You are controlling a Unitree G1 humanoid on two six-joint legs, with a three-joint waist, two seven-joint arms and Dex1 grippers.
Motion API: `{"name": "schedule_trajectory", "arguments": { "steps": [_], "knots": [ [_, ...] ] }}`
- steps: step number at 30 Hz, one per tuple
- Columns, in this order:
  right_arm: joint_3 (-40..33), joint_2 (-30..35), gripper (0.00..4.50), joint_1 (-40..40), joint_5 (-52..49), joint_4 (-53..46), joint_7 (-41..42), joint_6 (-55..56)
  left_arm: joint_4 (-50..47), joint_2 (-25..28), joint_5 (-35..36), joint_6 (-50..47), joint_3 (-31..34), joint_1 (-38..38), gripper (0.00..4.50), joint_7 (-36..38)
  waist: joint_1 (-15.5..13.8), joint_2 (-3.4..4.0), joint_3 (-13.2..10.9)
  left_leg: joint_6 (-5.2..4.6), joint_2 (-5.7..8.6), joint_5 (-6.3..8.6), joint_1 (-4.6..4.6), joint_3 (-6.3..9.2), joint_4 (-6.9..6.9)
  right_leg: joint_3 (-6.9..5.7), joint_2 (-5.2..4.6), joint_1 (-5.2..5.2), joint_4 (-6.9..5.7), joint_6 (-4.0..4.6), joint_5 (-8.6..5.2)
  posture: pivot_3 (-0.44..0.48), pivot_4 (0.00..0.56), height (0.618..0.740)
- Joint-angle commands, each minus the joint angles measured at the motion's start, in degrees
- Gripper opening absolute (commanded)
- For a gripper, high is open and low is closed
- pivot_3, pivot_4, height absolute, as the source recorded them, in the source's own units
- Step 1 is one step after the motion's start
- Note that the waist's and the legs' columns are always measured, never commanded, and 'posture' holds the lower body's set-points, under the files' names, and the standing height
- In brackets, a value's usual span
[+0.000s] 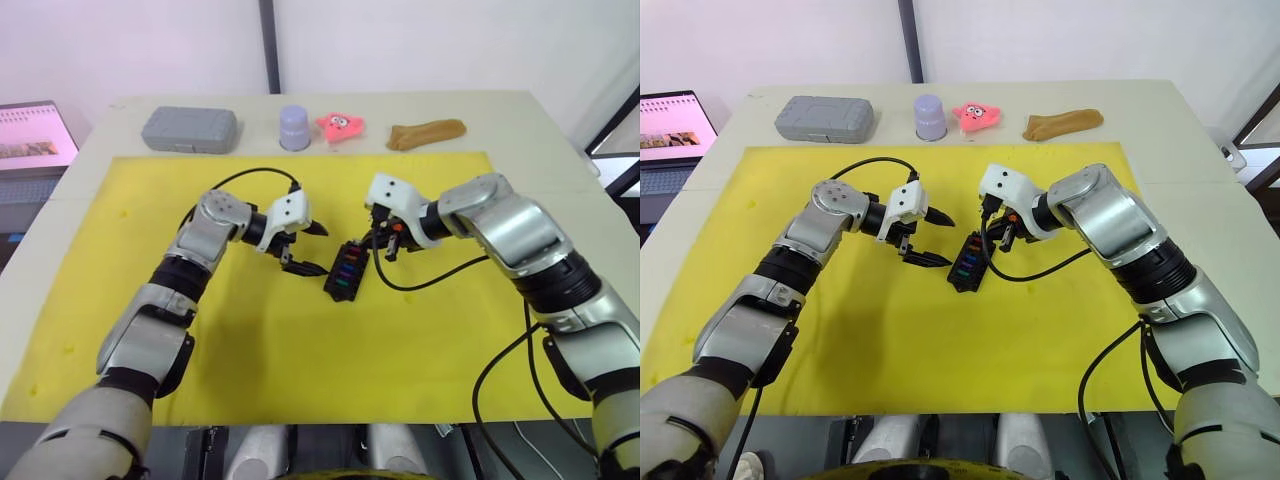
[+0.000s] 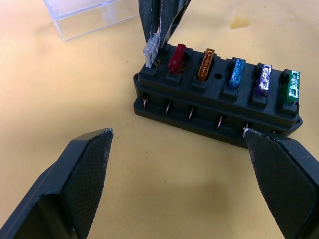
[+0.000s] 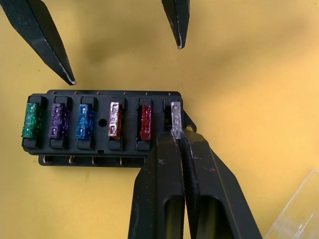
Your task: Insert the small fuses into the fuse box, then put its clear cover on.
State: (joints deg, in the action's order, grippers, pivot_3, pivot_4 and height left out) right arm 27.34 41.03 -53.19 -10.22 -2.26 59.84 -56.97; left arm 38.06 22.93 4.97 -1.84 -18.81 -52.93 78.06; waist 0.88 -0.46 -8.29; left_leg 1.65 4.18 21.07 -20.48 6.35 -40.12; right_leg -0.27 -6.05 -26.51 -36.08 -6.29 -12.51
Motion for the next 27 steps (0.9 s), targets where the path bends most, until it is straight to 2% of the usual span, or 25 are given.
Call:
{"name": "schedule_trajectory", "arguments": {
  "steps": [1, 11, 19, 27],
  "knots": [
    [1.0, 0.4, 0.00, -0.2, 1.1, -1.4, 0.6, 0.8, -1.1, 0.0, 0.2, 0.7, 1.7, -0.2, 4.41, -0.3, 0.0, 0.00, 0.0, 0.00, 0.00, 0.00, 0.00, 0.00, 0.00, 0.00, 0.00, 0.00, 0.00, 0.00, 0.00, 0.000, 0.150, 0.740],
    [0.1, 0.0, 0.00, -0.8, 0.7, -2.8, 0.0, -2.2, -1.4, 0.0, 0.3, 0.8, 1.8, 0.1, 4.41, -0.4, 0.0, 0.00, 0.0, 0.00, 0.00, 0.00, 0.01, 0.00, 0.00, 0.00, 0.00, 0.00, 0.00, 0.00, 0.00, 0.000, 0.150, 0.740],
    [3.9, 0.8, 0.00, -4.8, 0.5, -2.4, 3.5, -6.7, -1.4, -0.2, 0.3, 0.7, 1.8, -0.1, 4.41, -0.4, 0.0, 0.00, 0.0, 0.00, 0.00, 0.00, 0.00, 0.01, 0.00, 0.00, 0.00, 0.00, 0.00, 0.00, 0.00, 0.000, 0.150, 0.740],
    [5.8, 0.0, 0.00, -7.5, 0.5, -1.2, 3.1, -10.9, -1.9, 0.0, 0.3, 0.4, 1.9, 0.2, 4.41, -0.3, 0.0, 0.00, 0.0, 0.00, 0.00, 0.00, 0.00, 0.02, 0.00, 0.00, 0.00, -0.01, -0.02, 0.00, 0.00, 0.000, 0.150, 0.740]
  ]
}}
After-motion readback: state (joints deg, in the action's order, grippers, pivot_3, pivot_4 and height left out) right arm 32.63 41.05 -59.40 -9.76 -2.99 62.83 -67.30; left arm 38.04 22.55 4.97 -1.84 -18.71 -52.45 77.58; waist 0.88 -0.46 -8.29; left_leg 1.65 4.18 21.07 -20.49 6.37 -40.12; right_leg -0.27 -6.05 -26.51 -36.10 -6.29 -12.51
